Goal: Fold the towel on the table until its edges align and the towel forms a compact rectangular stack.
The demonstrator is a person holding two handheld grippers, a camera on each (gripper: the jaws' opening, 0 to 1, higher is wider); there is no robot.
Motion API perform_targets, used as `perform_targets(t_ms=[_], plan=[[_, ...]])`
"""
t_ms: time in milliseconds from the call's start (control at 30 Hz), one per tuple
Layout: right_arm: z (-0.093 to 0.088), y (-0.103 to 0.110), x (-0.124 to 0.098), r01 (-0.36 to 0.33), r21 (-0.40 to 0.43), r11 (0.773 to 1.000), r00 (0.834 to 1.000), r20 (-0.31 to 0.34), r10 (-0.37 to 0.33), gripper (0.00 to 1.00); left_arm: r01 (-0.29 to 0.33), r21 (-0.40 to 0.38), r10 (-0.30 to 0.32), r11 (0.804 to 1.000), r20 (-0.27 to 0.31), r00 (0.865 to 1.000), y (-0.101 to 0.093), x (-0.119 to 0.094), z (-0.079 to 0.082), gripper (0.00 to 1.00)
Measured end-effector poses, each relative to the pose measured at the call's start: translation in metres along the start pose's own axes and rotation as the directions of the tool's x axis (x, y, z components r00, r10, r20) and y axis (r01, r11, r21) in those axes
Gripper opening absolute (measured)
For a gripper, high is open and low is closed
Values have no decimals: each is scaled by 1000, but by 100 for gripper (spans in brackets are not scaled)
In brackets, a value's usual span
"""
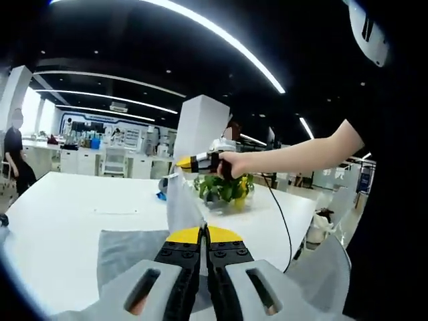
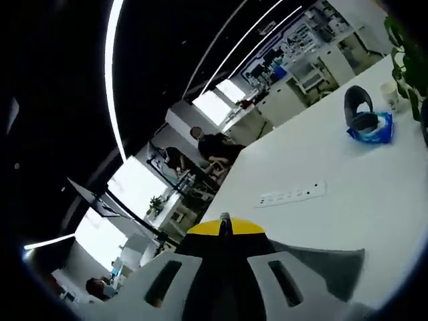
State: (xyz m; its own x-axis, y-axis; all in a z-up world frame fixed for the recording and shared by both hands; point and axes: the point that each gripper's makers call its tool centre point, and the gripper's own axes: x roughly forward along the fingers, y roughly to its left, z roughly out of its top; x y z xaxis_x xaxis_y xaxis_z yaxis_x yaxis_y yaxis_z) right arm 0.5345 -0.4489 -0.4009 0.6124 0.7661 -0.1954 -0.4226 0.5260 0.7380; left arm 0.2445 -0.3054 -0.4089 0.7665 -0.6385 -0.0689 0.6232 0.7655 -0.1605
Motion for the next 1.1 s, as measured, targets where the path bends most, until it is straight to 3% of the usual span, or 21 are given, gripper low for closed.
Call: perform_targets(t_ms=[400, 667, 1100], plan=[[-11, 5, 25, -19, 42, 999, 1000, -7, 19, 0, -70, -81, 70, 994, -2, 998, 24, -8, -11, 1], [-12, 2, 36, -44, 127, 991, 999, 19, 42, 0, -89, -76, 88, 993, -17, 996, 27, -8, -17, 1], [-29, -8, 52, -65, 256, 964, 998, 43, 56, 0, -141, -76, 136, 987, -70, 988, 37, -18, -35, 1]])
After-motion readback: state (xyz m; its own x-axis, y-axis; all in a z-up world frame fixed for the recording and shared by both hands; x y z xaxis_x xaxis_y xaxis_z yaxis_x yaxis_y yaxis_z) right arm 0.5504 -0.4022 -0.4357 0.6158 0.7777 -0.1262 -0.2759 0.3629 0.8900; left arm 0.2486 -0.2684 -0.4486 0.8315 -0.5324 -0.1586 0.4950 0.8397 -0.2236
